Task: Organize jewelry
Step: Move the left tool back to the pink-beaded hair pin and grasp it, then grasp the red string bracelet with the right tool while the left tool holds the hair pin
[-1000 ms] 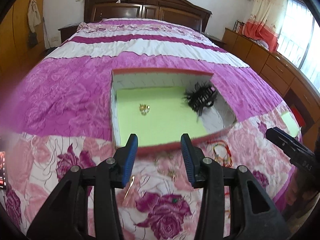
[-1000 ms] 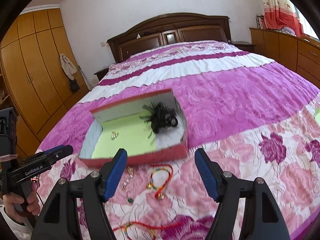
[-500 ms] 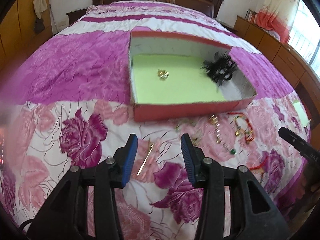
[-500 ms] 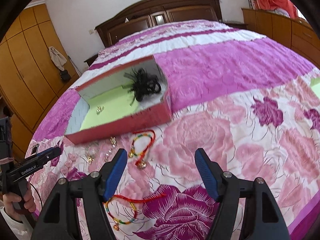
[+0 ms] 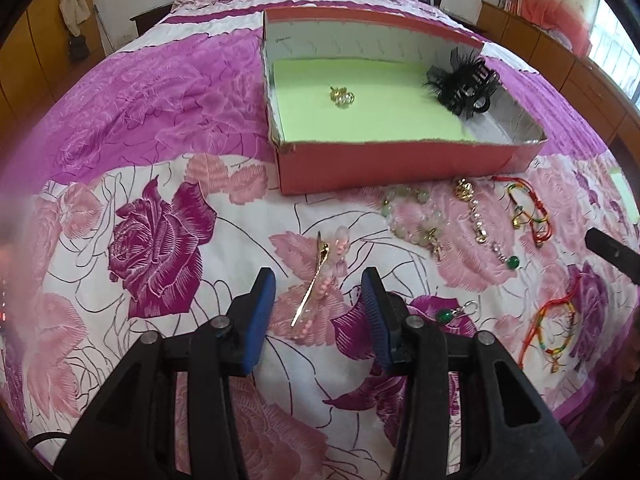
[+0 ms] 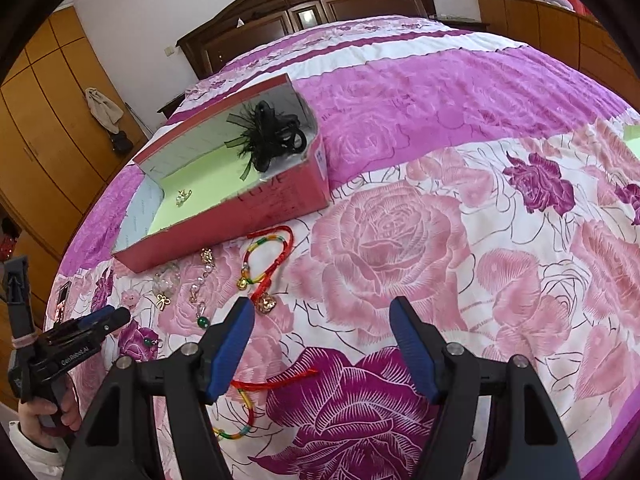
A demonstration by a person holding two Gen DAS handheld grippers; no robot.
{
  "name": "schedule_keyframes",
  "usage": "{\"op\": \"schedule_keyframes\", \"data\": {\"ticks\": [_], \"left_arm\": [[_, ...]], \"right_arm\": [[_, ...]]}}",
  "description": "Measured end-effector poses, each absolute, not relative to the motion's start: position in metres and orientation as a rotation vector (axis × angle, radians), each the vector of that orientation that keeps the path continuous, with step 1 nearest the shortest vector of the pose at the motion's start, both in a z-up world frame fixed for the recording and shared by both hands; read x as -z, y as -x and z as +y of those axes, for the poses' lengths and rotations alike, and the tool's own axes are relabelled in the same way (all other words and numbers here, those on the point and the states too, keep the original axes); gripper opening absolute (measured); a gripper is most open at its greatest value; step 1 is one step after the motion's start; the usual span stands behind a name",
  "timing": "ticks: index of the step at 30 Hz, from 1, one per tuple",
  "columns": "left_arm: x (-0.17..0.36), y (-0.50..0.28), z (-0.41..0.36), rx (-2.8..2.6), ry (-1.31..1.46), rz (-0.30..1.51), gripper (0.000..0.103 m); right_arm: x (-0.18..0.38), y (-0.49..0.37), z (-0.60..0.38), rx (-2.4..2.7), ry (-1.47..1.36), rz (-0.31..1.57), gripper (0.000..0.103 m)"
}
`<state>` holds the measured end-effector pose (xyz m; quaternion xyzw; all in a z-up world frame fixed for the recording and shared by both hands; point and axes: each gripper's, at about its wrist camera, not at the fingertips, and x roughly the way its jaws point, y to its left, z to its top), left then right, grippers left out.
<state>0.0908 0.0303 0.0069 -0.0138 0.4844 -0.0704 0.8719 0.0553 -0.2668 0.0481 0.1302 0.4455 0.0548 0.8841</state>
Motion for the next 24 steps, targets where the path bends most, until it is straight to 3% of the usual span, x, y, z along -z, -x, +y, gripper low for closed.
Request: {"op": "schedule_keyframes", "data": {"ticks": [5,10,12,24], "left_arm": [[0.001,-0.093,0.023,0.142,-0.021,0.999,0.035],[0.005,-0.093,0.022,0.141,-0.057,0.984,0.008],[0.005,-0.093,0.025,0.144,-0.045,0.982,0.004],[0.010,-0.093,0.026,0.148,-0.029,0.982,0.004]], "right_arm": [[-0.045,-0.056,-0.267,-0.114,-0.278,0.939,0.072],[-0.042,-0.057,-0.266,-0.118,-0.278,0.947,0.072],[-0.041,-0.058,-0.264,-0.120,-0.279,0.953,0.073],[-0.038,-0.078,-0.245,-0.159,-0.265,0.957,0.069]]}}
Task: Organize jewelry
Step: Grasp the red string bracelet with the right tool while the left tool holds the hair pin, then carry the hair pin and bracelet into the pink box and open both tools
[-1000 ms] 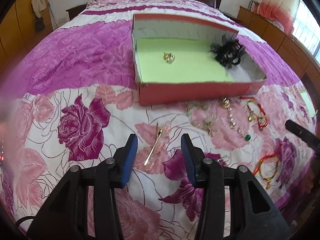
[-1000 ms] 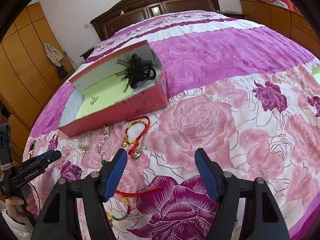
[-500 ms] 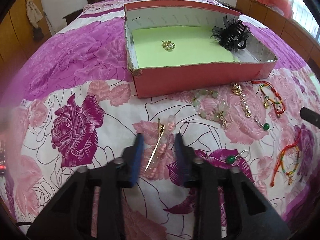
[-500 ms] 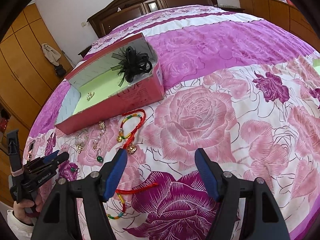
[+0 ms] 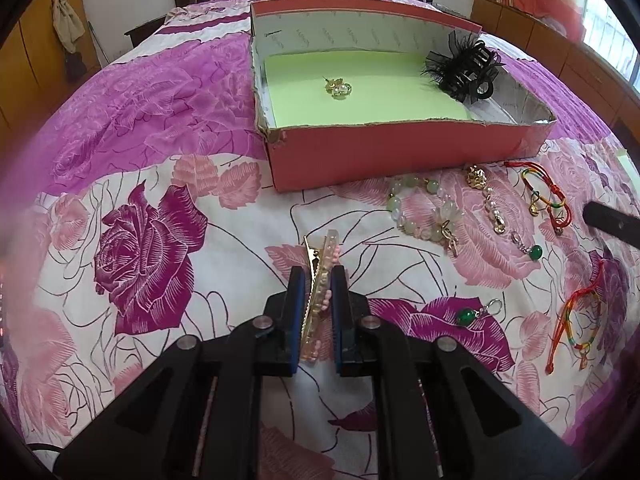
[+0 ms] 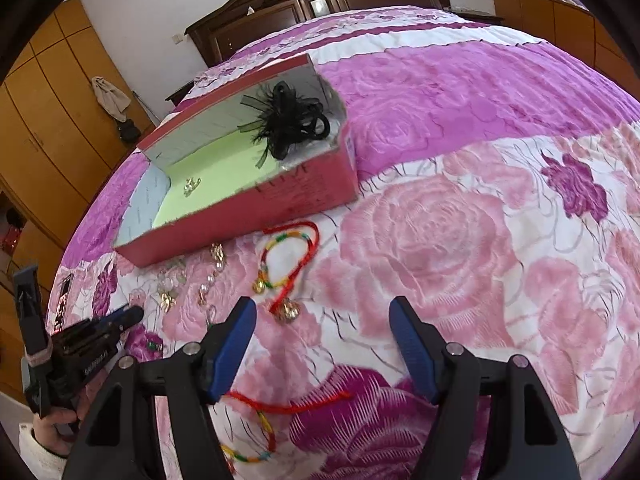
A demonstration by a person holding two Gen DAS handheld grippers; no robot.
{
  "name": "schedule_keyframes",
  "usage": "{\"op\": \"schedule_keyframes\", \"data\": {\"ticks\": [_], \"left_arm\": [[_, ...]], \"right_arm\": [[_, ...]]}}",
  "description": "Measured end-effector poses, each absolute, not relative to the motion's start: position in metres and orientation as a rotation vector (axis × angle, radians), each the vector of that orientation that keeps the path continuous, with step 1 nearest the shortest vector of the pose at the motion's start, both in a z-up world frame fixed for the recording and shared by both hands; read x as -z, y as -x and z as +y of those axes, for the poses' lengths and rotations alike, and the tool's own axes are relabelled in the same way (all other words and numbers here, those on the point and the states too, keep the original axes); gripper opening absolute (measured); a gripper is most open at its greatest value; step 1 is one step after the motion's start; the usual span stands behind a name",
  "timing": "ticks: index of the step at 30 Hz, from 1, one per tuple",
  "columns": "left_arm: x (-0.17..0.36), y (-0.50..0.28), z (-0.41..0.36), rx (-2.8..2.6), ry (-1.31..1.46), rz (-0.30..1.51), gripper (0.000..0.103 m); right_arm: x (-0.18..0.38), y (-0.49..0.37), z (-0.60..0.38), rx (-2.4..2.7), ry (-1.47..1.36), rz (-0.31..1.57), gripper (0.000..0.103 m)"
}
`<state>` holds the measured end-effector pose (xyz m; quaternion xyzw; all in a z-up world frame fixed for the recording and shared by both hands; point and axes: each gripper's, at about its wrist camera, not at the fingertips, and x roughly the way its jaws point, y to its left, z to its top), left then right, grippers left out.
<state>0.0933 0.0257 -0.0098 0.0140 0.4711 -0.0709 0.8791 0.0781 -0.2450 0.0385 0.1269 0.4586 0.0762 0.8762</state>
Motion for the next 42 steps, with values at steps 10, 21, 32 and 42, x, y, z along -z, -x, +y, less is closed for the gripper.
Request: {"op": "schedule_keyframes", "data": {"ticks": [10,21,32,42], "left_arm": [[0.011,-0.094,0.025,0.148,-0.029,0.982,0.004],[0.012,-0.095,0.024,0.146,-0.028,0.974,0.004],[-0.017,-0.081,0.026,0.168,0.023,0.892,0.002],[-0.047,-0.068,0.030,0.190,0.075,0.816,0.002]], "right_arm": [[-0.027,-0.110,-0.228,-0.179,-0.242,0.989,0.040],[-0.034,-0.105,-0.243,-0.225,-0.306,0.944,0.007],[-0.064,-0.077,-0.250,-0.245,-0.297,0.840,0.007],[-0.089,-0.061,-0.254,-0.260,-0.301,0.766,0.007]]}}
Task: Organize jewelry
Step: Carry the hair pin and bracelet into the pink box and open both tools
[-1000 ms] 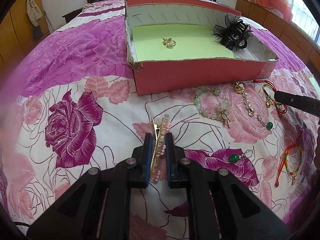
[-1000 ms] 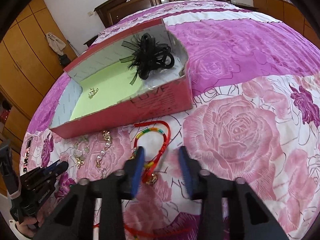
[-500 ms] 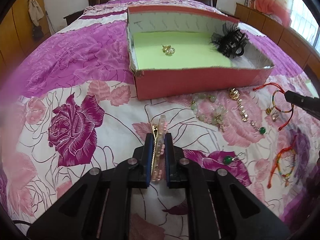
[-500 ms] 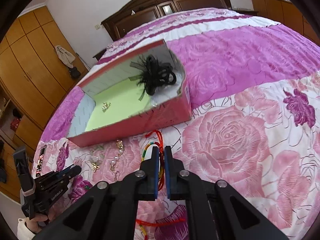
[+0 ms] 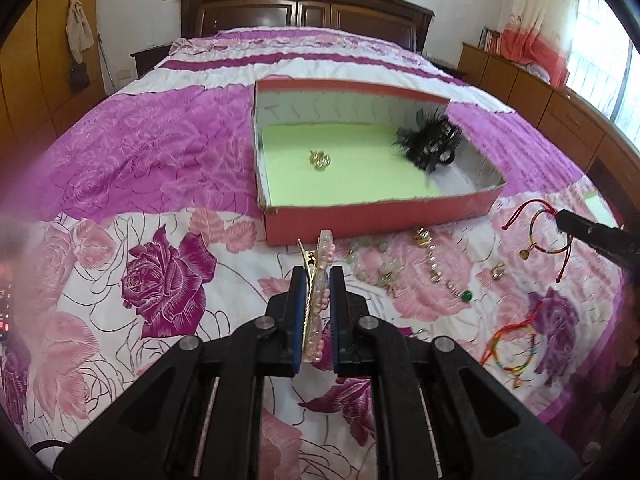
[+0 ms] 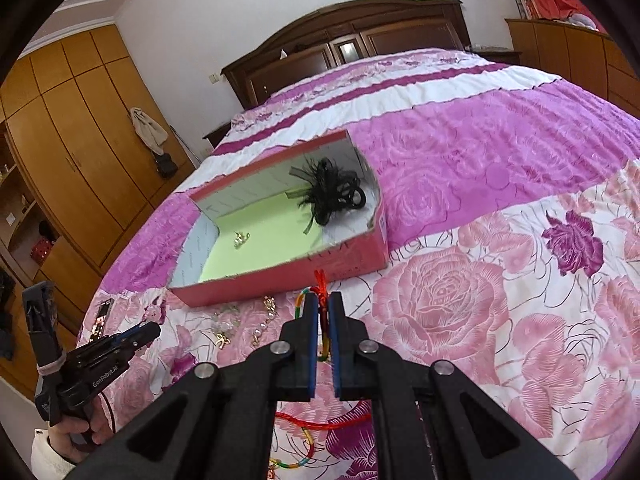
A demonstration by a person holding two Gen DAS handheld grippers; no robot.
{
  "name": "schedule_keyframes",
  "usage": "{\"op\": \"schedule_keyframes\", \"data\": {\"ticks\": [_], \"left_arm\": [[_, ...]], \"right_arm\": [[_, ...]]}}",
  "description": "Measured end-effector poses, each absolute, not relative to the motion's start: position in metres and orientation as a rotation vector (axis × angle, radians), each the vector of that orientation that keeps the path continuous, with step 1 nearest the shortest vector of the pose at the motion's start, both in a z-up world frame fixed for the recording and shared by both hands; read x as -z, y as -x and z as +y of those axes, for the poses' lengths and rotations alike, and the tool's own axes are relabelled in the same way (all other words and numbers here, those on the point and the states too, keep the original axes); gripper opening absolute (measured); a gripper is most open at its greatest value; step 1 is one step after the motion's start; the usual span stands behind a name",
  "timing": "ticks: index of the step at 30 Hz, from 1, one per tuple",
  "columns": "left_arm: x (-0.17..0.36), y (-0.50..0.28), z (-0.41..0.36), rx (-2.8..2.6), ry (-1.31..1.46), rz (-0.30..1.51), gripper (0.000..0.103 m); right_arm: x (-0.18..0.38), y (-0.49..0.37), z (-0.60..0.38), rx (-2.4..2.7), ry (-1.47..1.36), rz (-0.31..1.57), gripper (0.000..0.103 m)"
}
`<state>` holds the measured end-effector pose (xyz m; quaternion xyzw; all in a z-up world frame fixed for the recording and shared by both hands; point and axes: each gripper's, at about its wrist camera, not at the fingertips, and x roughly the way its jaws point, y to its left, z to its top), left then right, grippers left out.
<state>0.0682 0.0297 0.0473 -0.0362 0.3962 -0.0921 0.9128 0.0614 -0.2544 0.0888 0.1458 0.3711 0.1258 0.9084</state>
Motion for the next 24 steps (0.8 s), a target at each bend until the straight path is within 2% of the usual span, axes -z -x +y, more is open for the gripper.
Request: {"op": "schedule_keyframes", "data": {"ticks": [24], "left_arm": [[-0.091,-0.094,0.025,0.191,0.086,0.684,0.002]], "right_arm": [[-0.126,-0.073,-0.236,-0.267,-0.201,0.632,0.007]]}}
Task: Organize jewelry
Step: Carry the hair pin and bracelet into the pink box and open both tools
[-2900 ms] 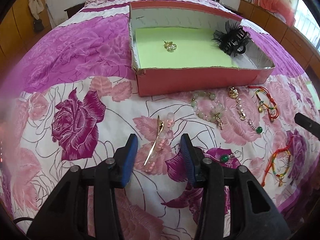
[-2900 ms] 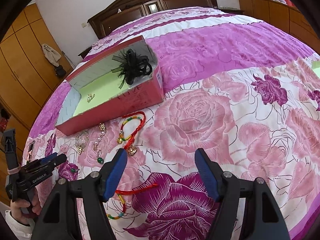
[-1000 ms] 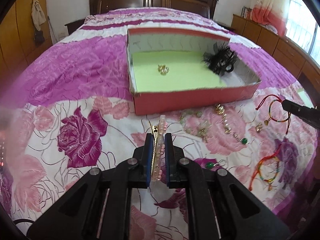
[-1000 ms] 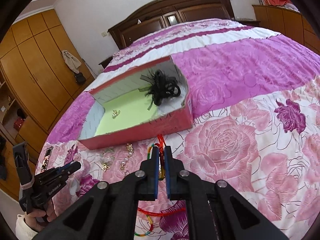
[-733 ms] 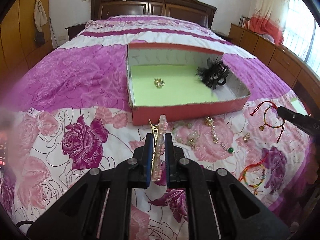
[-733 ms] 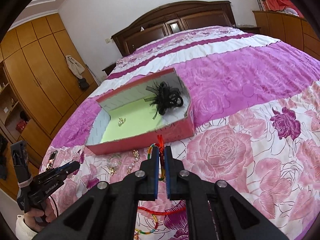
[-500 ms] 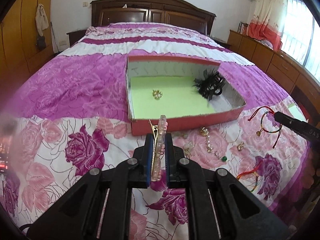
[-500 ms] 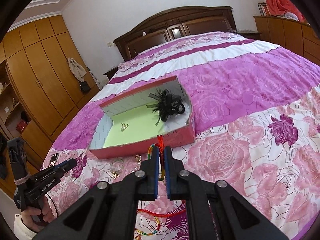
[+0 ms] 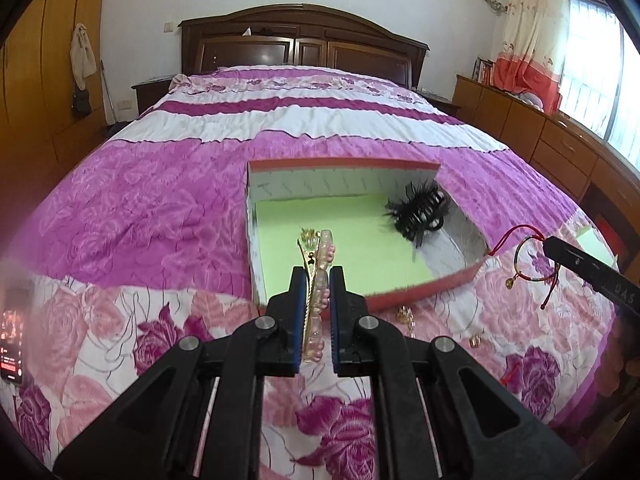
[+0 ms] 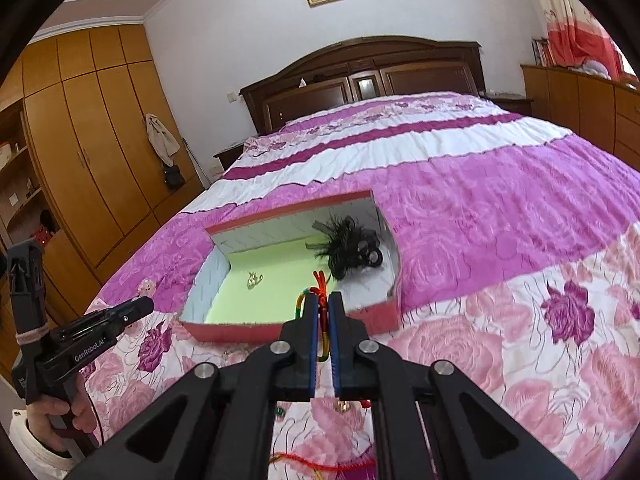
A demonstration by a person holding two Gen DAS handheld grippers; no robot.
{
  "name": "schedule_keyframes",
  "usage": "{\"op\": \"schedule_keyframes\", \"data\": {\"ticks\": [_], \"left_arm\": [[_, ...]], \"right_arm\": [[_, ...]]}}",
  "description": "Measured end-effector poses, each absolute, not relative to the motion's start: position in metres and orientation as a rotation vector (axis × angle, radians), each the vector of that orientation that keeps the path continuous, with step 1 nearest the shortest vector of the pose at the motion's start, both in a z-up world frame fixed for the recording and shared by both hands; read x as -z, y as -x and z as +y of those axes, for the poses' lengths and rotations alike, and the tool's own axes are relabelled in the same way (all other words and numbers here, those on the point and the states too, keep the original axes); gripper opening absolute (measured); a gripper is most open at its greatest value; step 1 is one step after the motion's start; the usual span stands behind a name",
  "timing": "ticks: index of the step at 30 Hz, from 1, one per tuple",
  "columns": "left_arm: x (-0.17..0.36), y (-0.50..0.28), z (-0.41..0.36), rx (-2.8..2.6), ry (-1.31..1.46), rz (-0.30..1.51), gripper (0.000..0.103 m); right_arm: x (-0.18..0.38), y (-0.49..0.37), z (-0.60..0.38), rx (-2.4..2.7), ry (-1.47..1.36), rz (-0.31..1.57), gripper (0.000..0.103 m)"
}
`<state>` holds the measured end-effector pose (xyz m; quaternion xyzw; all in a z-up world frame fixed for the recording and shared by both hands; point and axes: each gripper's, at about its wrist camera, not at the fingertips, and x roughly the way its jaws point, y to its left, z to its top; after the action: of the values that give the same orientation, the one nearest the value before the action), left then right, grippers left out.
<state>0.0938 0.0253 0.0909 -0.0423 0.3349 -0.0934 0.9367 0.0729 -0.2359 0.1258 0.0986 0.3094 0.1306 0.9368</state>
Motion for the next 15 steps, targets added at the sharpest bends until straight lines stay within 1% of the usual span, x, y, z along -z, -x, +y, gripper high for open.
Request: {"op": "schedule_keyframes", "data": {"ticks": [15], "left_arm": [[-0.094,-0.136,0.019,0.197,0.089,0.653,0.002]], "right_arm": [[-0.131,-0.121,-0.229,-0.246,-0.156,0.580,0.007]]}}
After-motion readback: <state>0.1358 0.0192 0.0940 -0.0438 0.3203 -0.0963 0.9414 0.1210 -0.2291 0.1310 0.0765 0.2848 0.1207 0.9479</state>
